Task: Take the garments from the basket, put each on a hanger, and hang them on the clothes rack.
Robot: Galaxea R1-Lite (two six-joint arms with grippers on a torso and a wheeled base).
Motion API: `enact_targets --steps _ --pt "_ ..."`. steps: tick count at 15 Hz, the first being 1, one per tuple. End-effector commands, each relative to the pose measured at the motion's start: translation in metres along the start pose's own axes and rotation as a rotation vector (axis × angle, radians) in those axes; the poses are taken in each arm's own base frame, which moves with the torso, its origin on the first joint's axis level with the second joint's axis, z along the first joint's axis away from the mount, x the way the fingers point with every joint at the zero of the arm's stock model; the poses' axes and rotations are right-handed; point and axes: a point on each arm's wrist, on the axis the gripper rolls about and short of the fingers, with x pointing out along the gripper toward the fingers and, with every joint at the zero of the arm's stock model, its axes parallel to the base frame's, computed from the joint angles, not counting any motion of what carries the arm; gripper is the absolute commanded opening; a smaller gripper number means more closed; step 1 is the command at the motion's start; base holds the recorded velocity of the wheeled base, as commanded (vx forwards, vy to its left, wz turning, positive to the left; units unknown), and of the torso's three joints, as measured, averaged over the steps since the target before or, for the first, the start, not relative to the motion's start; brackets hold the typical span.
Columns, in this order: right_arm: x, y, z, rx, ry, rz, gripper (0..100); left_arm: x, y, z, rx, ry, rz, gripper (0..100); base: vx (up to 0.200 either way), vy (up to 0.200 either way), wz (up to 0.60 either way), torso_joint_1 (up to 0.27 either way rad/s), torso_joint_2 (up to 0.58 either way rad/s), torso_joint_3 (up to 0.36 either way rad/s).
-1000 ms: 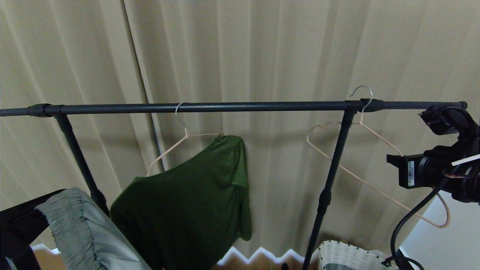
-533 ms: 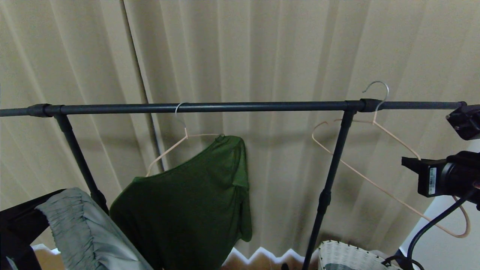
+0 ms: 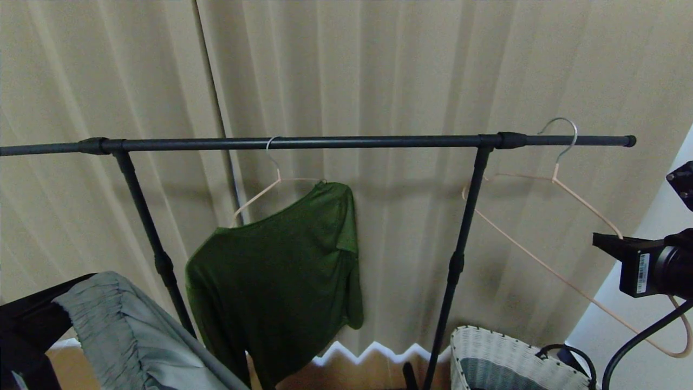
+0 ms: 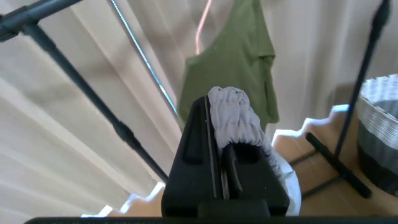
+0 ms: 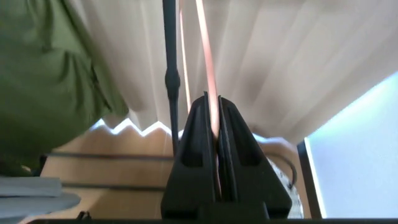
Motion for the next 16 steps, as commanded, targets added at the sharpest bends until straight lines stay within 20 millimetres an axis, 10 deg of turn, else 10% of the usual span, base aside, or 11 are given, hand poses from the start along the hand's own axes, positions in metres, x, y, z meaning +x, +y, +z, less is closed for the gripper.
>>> enact_targets --steps 1,16 --pt "-0.002 -0.001 -0.002 0.000 -0.002 0.000 0 0.001 0.000 0.000 0.001 0.002 0.000 0 -0.200 0.000 0.00 0.002 0.00 0.002" --pt "-0.035 0.015 -0.013 0.055 -0.048 0.436 0 0.025 -0.002 0.004 0.055 0.078 -0.024 0 -0.027 0.000 0.00 0.000 0.00 0.000"
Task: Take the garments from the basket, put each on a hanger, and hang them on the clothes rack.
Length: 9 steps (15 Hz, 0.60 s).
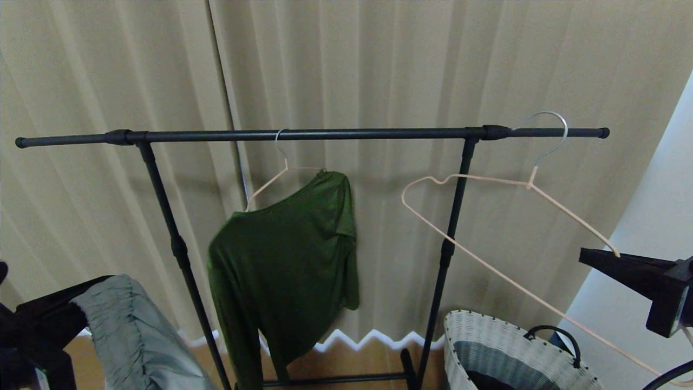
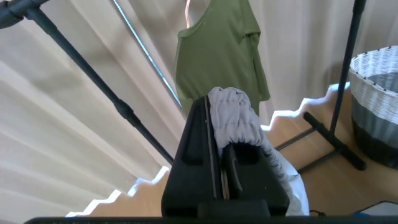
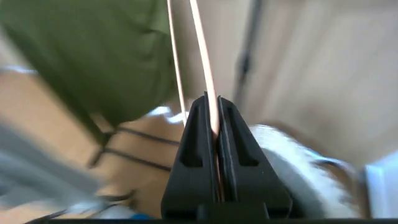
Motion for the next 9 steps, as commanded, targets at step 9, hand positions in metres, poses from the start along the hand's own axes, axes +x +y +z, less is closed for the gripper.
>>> enact_targets --steps 9 --pt "0.007 0.060 -0.030 0.013 -0.043 0.456 0 0.104 0.003 0.050 -0.114 0.152 0.106 0 0.000 0.000 0.00 0.000 0.00 0.000"
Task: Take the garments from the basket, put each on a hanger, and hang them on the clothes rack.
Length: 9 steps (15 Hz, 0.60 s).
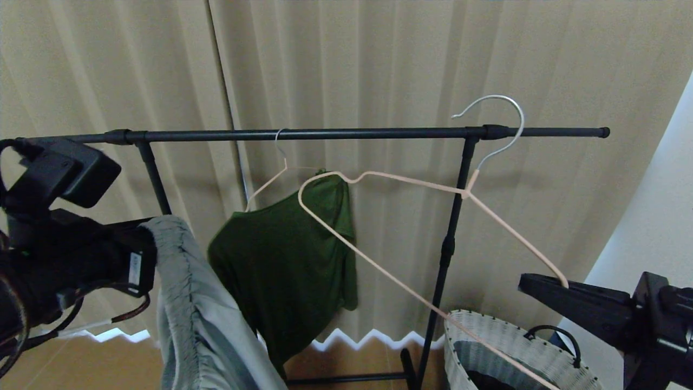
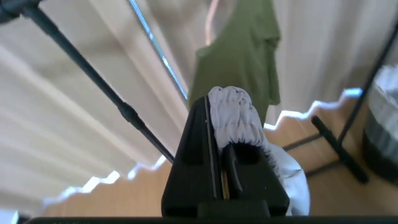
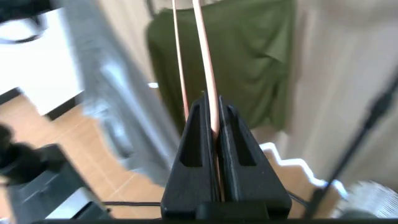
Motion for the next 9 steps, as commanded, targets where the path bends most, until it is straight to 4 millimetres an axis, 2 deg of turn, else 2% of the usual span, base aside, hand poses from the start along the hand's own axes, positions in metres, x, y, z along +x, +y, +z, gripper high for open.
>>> enact_targets --steps 1,5,9 --pt "0.004 0.013 -0.012 -0.012 0.050 0.096 0 0.036 -0.012 0.011 -0.036 0.059 0.035 0 0.000 0.000 0.00 0.000 0.00 0.000" --pt "0.004 0.027 -0.021 -0.003 0.100 0.191 0 0.055 -0.019 0.024 -0.106 0.061 0.111 0 0.000 0.000 0.00 0.000 0.00 0.000" --pt "0.012 0.031 -0.030 -0.010 0.160 0.204 0 0.057 -0.021 0.028 -0.111 0.057 0.114 0 0.000 0.000 0.00 0.000 0.00 0.000"
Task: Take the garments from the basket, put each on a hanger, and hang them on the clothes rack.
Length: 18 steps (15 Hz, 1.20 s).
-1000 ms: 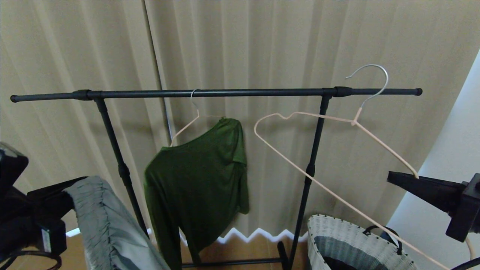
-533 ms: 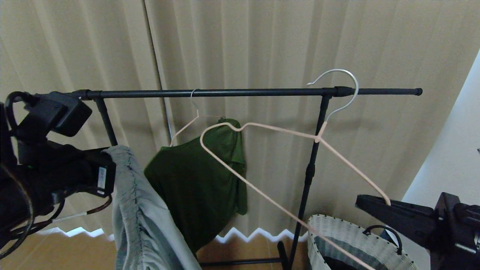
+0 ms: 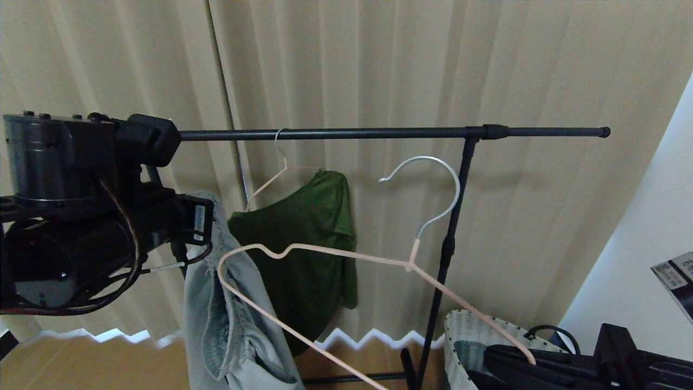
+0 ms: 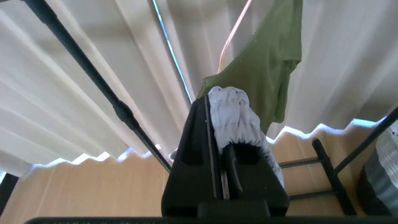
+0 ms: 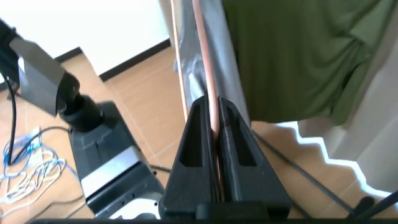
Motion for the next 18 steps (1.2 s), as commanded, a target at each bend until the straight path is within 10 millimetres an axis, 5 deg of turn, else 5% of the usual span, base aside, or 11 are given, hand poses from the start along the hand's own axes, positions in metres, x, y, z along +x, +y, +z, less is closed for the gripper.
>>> enact_targets --steps 1,7,18 --pt "0.009 0.001 -0.004 -0.005 0.042 0.004 0 0.003 -0.002 0.000 0.003 0.005 -0.001 0 0.000 0.000 0.00 0.000 0.00 0.000" --pt "0.032 -0.001 -0.002 -0.008 0.083 -0.037 0 0.002 0.000 0.001 0.007 0.008 0.043 0 0.000 0.000 0.00 0.000 0.00 0.000" --pt "0.106 -0.006 0.018 -0.011 -0.047 -0.170 0 0.001 0.001 -0.008 0.084 0.083 0.106 0 0.000 0.000 0.00 0.000 0.00 0.000"
